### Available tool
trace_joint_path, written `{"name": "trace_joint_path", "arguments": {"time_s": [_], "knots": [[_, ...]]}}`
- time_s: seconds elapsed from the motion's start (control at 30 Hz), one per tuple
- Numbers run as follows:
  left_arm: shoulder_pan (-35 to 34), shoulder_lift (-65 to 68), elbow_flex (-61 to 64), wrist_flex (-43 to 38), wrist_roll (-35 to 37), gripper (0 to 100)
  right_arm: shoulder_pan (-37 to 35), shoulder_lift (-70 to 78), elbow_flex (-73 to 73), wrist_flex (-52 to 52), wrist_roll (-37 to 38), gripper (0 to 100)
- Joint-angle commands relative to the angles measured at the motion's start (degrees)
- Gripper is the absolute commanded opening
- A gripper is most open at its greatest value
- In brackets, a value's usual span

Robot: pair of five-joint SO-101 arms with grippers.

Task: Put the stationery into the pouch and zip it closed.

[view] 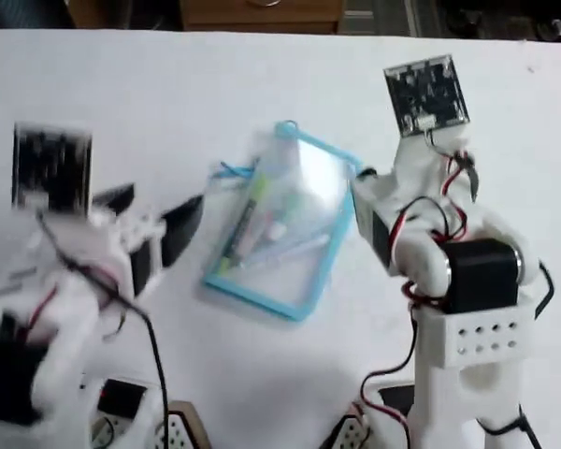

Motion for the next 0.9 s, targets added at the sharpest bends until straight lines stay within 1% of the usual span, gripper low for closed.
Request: {"name": "trace_joint_path", "arguments": {"time_s": [0.0, 0.03, 0.07, 0.13, 0.2, 0.27, 0.3, 0.4, 0.5, 0.57, 0.63, 0.77, 0.87], "knots": [[-3.6, -11.8, 11.7, -5.1, -5.0, 17, 0.4, -4.4, 8.2, -1.2, 0.4, 9.5], [-5.3, -15.3, 16.6, -7.6, -6.7, 13, 0.4, -5.6, 11.9, -2.3, 0.4, 2.0], [-7.3, -18.6, 22.0, -10.1, -8.1, 9, 0.4, -7.0, 15.9, -3.6, 0.4, 0.9], [-10.5, -24.7, 32.3, -15.7, -10.7, 3, 0.5, -10.4, 23.4, -6.2, 0.4, 7.3], [-12.6, -30.7, 41.9, -20.8, -13.0, 2, 0.4, -14.6, 31.6, -10.5, 0.4, 7.0], [-14.4, -36.4, 50.5, -25.1, -14.4, 3, 0.3, -19.3, 39.5, -16.0, 0.4, 3.6], [-15.6, -39.2, 54.7, -27.3, -14.3, 3, 0.4, -21.8, 43.3, -18.8, 0.4, 1.7], [-17.6, -43.4, 65.2, -32.8, -13.5, 3, 0.4, -29.3, 55.3, -25.9, 0.4, 2.3], [-18.9, -42.2, 72.0, -35.5, -13.5, 3, 0.4, -37.0, 67.2, -30.9, 0.4, 2.2], [-19.1, -42.3, 75.8, -36.9, -13.5, 3, 0.5, -42.3, 74.3, -32.4, 0.4, 2.2], [-19.1, -42.3, 78.6, -37.3, -13.6, 3, 0.5, -47.8, 80.7, -32.4, 0.4, 2.2], [-19.7, -42.2, 78.6, -35.2, -13.5, 3, 1.1, -59.7, 91.9, -32.0, 0.3, 2.2], [-24.0, -42.1, 78.6, -34.6, -13.5, 3, 3.4, -63.9, 92.4, -26.9, 0.1, 2.3]]}}
